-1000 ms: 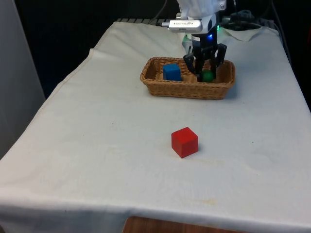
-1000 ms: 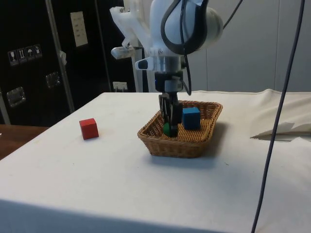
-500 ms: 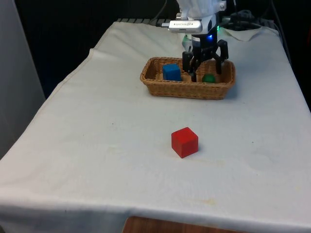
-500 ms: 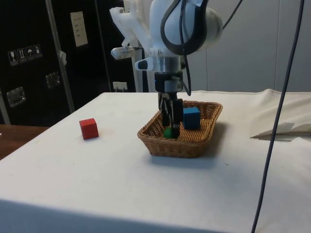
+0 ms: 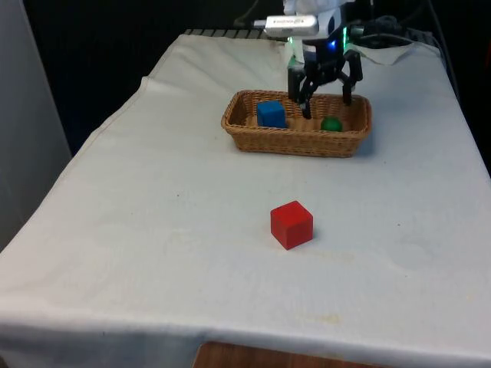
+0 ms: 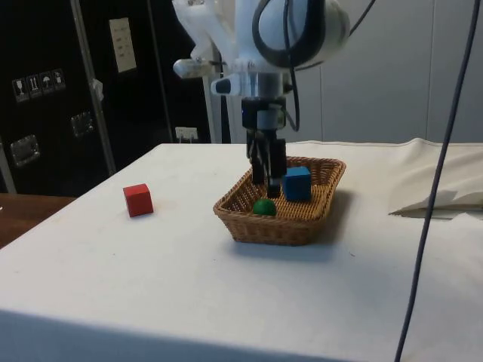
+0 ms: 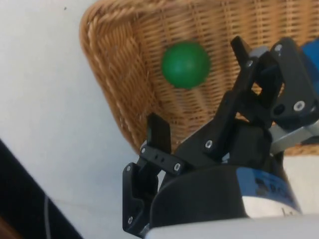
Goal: Place all non-red objects into the basket.
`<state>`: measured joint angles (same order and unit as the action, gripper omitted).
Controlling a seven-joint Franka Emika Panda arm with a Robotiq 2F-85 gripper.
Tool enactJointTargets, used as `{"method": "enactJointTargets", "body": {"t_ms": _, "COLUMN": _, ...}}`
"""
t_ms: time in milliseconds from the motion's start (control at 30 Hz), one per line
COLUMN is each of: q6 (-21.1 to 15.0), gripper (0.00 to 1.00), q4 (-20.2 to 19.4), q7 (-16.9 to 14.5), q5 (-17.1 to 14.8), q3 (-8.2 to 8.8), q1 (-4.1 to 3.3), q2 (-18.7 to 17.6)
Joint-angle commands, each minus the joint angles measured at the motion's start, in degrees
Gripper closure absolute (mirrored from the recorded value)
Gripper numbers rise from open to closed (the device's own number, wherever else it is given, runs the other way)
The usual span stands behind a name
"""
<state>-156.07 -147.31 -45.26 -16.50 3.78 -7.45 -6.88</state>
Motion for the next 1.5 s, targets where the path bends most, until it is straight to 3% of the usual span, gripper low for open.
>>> {"method": "enactJointTargets", "body": {"t_ms": 0, "q6": 1.0, "gripper": 0.00, "q4": -0.6, "q7": 0.6, "q5": 0.9, "q3": 0.34, "q1": 0.00, "q2": 1.7}}
{"method": "enactJointTargets", "body": {"t_ms": 367, "q6": 6.0, "gripper": 0.00, "q4": -1.5, "q7": 0.8, "q5": 0.6, "q3": 0.63, "q1": 0.11, "q2": 8.4}}
{"method": "enactJointTargets", "body": {"t_ms": 467, "q6": 6.6, "gripper": 0.00, "q4": -1.4, "q7": 0.5, "q5": 0.1, "q3": 0.63, "q1": 0.06, "q2": 8.9}}
{"method": "enactJointTargets", "body": {"t_ms": 700, "q6": 8.8, "gripper": 0.00, "q4": -1.1, "q7": 3.2, "q5": 0.4, "q3": 0.57, "q1": 0.11, "q2": 11.5}}
{"method": "enactJointTargets", "body": {"t_ms": 733, "q6": 8.4, "gripper": 0.00, "q4": -1.1, "q7": 2.3, "q5": 0.1, "q3": 0.63, "q1": 0.06, "q2": 11.1}}
{"method": "enactJointTargets", "body": {"t_ms": 867, "q6": 9.5, "gripper": 0.00, "q4": -1.0, "q7": 5.1, "q5": 0.6, "q3": 0.40, "q1": 0.17, "q2": 12.5}}
{"method": "enactJointTargets", "body": {"t_ms": 967, "q6": 9.9, "gripper": 0.00, "q4": -0.9, "q7": 6.2, "q5": 0.6, "q3": 0.34, "q1": 0.17, "q2": 13.2}}
{"method": "enactJointTargets", "body": {"t_ms": 1000, "q6": 9.4, "gripper": 0.00, "q4": -0.9, "q7": 5.2, "q5": 0.1, "q3": 0.46, "q1": 0.06, "q2": 12.9}}
{"method": "enactJointTargets", "body": {"t_ms": 1033, "q6": 10.0, "gripper": 0.00, "q4": -0.9, "q7": 6.6, "q5": 0.7, "q3": 0.34, "q1": 0.17, "q2": 13.5}}
{"method": "enactJointTargets", "body": {"t_ms": 1267, "q6": 11.1, "gripper": 0.00, "q4": -0.5, "q7": 9.5, "q5": 0.7, "q3": 0.29, "q1": 0.23, "q2": 14.9}}
{"method": "enactJointTargets", "body": {"t_ms": 1300, "q6": 10.8, "gripper": 0.00, "q4": -0.6, "q7": 8.4, "q5": 0.1, "q3": 0.46, "q1": 0.00, "q2": 14.8}}
{"method": "enactJointTargets", "body": {"t_ms": 1467, "q6": 11.4, "gripper": 0.00, "q4": -0.4, "q7": 11.5, "q5": 0.7, "q3": 0.29, "q1": 0.23, "q2": 15.6}}
